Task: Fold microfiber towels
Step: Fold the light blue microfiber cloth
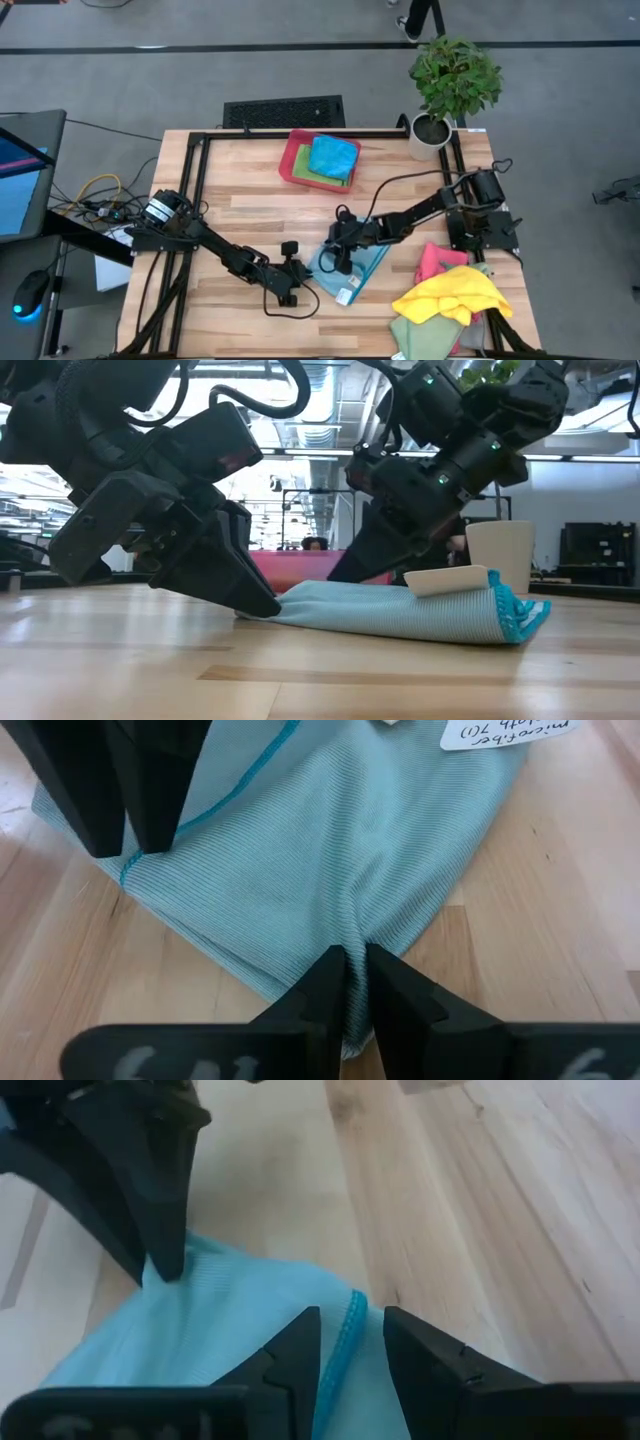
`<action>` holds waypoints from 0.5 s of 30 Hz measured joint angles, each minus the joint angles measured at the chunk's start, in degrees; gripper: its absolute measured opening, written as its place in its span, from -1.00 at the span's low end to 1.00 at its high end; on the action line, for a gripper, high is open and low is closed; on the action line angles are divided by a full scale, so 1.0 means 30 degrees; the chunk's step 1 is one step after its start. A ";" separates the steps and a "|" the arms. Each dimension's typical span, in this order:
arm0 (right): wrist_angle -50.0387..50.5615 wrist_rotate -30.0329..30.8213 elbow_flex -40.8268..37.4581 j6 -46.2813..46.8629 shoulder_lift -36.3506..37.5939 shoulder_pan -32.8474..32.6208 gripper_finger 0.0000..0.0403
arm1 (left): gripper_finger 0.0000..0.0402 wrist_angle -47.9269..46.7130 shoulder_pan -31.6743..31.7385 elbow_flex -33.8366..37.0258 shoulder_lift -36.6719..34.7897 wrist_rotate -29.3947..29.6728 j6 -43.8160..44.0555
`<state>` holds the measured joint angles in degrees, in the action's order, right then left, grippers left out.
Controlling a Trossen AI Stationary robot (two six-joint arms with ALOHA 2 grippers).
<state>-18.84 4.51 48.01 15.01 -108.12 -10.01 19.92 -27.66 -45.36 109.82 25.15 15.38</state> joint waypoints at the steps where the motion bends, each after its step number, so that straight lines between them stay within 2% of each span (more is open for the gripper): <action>1: -0.0006 0.0009 0.0000 -0.0083 0.0000 -0.0037 -0.32 | -0.83 0.0007 0.0006 0.0007 0.0006 -0.0007 0.0000; 5: -0.0097 0.0031 0.0000 -0.0161 -0.0002 -0.0038 -0.32 | -0.83 0.0014 0.0007 0.0007 0.0007 -0.0024 -0.0082; 11: -0.0778 0.0075 0.0381 -0.0207 -0.1373 -0.0032 -0.34 | -0.83 0.0011 0.0004 0.0007 0.0015 -0.0091 -0.0117; 15: -0.0357 0.0052 0.0546 -0.0288 -0.1334 -0.0110 -0.43 | -0.83 0.0044 0.0000 0.0014 0.0022 -0.0132 -0.0117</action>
<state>-19.91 4.66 49.65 14.15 -112.12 -10.34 20.05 -27.66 -45.32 109.89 24.75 15.03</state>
